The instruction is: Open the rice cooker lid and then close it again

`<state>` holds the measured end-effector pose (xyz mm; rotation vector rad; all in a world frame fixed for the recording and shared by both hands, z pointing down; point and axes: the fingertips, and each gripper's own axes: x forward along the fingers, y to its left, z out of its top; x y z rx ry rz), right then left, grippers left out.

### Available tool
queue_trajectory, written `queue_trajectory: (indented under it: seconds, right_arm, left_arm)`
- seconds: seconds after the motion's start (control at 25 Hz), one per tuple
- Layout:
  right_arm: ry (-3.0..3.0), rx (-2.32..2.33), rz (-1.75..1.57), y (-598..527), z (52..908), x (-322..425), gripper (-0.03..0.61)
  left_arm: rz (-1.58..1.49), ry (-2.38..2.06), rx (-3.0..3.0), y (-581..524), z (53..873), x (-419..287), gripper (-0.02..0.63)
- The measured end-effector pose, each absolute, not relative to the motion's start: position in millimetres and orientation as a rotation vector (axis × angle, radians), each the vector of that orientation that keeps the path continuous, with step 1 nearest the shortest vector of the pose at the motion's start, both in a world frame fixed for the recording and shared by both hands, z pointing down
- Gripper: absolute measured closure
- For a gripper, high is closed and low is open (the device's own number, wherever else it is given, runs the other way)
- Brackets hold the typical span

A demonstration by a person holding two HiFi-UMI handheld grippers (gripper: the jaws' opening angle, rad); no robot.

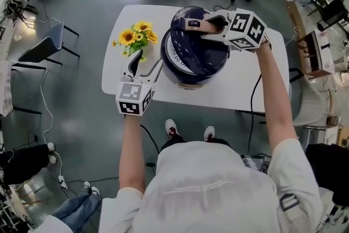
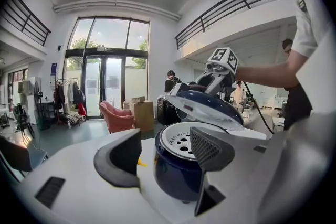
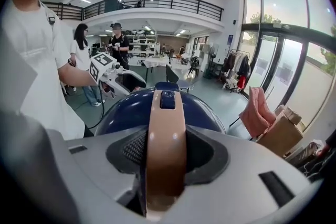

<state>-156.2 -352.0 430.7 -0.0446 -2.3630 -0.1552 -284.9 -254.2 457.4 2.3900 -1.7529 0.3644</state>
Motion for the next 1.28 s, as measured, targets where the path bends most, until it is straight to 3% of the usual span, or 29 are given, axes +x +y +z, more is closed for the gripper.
queue_trajectory:
  seconds: [0.36,0.76,1.28]
  right_arm:
    - [-2.509,0.109,-0.113,-369,389,-72,0.387]
    - [-2.583,0.285,-0.016,-387,400,24,0.391]
    - [-2.739,0.252,0.005,-377,401,34,0.382]
  left_arm:
    - [0.356,-1.726,2.441,-262,443,-230,0.307]
    - [0.392,-1.67,2.475,-265,441,-170,0.307]
    - [0.453,-1.659,2.458,-257,453,-130,0.307]
